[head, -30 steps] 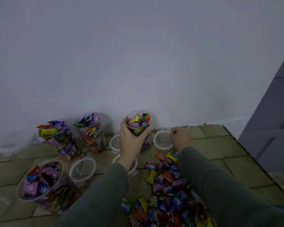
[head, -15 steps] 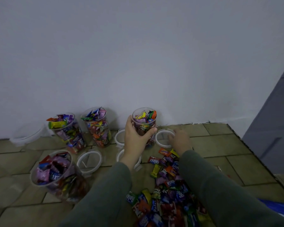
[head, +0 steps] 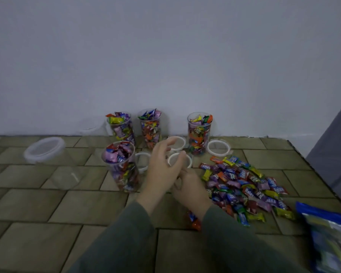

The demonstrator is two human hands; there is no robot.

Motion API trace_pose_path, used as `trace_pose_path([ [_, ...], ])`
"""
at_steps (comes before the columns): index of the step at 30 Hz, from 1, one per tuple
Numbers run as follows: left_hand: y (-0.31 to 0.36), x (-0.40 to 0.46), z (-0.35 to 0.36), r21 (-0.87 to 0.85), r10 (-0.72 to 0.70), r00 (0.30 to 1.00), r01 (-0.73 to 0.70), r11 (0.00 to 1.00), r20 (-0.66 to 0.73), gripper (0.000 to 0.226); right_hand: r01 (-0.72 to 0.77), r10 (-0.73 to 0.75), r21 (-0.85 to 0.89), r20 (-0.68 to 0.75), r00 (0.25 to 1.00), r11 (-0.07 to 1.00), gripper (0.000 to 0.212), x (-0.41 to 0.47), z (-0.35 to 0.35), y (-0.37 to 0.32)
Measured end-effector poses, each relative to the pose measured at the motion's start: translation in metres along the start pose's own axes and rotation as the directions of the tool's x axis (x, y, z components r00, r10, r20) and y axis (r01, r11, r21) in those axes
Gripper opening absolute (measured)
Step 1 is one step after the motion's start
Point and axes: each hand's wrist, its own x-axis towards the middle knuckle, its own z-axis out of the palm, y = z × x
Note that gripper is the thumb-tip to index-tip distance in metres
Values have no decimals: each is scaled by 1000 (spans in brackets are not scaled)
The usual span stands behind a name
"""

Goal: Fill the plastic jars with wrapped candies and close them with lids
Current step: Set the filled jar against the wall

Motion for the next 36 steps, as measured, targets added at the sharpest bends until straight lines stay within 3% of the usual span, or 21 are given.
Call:
trace_pose_path([
  [3,4,-12,-36,141,152,988,-145,979,-38,21,95,-94,-6,108,990,995,26,-27,24,-31],
  [7,-1,-25,-84,274,258,959,-218,937,-116,11,253,-238,-44,217,947,967,24,-45,55,-63],
  [12,-31,-34,-151,543,310,928,-155,825,-207,21,318,-289,-38,324,901,947,30,-44,90,-93],
  [14,-47,-32,-172,669,311,911,-56,741,-269,23,356,-327,-8,380,865,934,33,-42,103,-98],
  [18,-69,-14,-211,741,40,918,292,605,-395,48,404,-279,-140,521,806,904,53,-39,119,-104],
  [22,-79,6,-237,769,-127,908,407,492,-400,67,437,-216,-268,583,783,859,59,-35,124,-106],
  [25,-93,11,-244,752,-201,891,452,480,-408,63,442,-201,-295,591,781,847,60,-36,125,-103],
  [33,-104,-2,-237,737,-110,931,345,580,-349,49,418,-197,-295,563,803,859,59,-38,129,-105],
  [36,-100,-17,-233,792,-3,953,255,555,-304,45,413,-193,-289,566,801,864,59,-38,129,-105],
])
